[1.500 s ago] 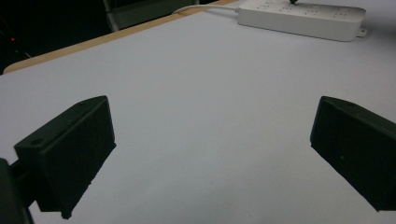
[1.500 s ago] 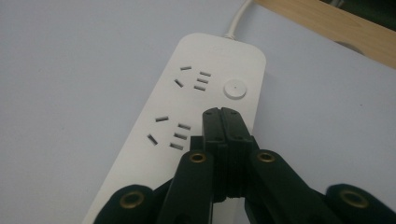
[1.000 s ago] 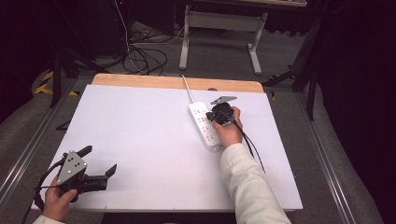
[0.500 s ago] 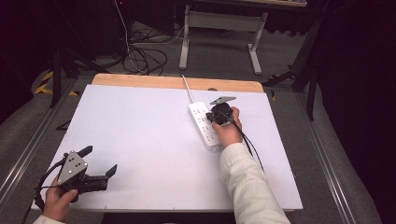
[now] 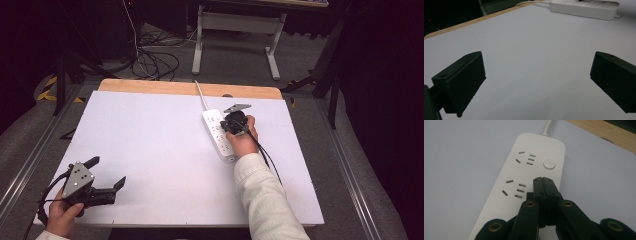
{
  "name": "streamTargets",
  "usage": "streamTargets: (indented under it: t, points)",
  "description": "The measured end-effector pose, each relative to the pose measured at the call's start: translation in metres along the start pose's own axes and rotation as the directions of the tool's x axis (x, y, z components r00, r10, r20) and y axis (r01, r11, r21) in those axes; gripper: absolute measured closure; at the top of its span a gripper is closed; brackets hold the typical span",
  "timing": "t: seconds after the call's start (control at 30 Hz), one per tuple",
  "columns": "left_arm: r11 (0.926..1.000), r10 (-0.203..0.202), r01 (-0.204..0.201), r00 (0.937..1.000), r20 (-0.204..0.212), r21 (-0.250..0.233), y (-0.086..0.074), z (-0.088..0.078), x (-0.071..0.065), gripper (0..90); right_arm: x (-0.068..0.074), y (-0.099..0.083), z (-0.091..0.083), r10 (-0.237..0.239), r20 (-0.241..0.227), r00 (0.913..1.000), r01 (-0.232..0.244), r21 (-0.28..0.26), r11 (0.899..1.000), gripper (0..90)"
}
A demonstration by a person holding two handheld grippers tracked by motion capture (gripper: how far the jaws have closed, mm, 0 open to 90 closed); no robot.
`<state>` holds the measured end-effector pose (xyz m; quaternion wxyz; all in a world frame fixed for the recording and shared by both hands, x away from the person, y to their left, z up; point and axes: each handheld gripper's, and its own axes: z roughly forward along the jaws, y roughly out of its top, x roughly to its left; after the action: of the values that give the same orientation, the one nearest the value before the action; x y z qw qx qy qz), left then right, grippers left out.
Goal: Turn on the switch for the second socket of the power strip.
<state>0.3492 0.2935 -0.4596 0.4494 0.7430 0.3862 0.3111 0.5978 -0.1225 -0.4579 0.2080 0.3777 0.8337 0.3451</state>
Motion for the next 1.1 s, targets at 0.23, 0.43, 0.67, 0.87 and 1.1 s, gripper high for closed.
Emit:
streamTargets:
  t: [0.23,0.43,0.67,0.87,1.1]
  points:
    - [1.0,0.001,-0.001,1.0,0.0,0.001,0.0,-0.0001,-0.0003,0.4,0.0004,-0.0005,0.0003,0.018,0.003,0.9998,-0.018,0.0,1.0,90.0]
    - [1.0,0.0,0.0,1.0,-0.001,0.001,-0.0002,0.0003,-0.0004,0.4,0.0007,-0.0005,0.0009,0.029,0.001,0.9996,-0.029,0.003,1.0,90.0]
    - [1.0,0.001,-0.001,1.0,0.0,0.002,-0.0001,0.0002,-0.0008,0.4,0.0017,-0.0003,0.0008,0.029,0.007,0.9996,-0.029,0.005,1.0,90.0]
    - [1.0,0.001,-0.001,1.0,-0.001,0.001,-0.0001,-0.0001,-0.0004,0.4,0.0028,-0.0005,0.0009,0.03,0.015,0.9994,-0.03,0.001,1.0,90.0]
    - [1.0,-0.005,0.005,1.0,0.0,0.0,-0.0001,0.0008,0.0007,0.4,-0.0015,0.0024,-0.0064,0.026,0.001,0.9996,-0.026,-0.01,1.0,87.8]
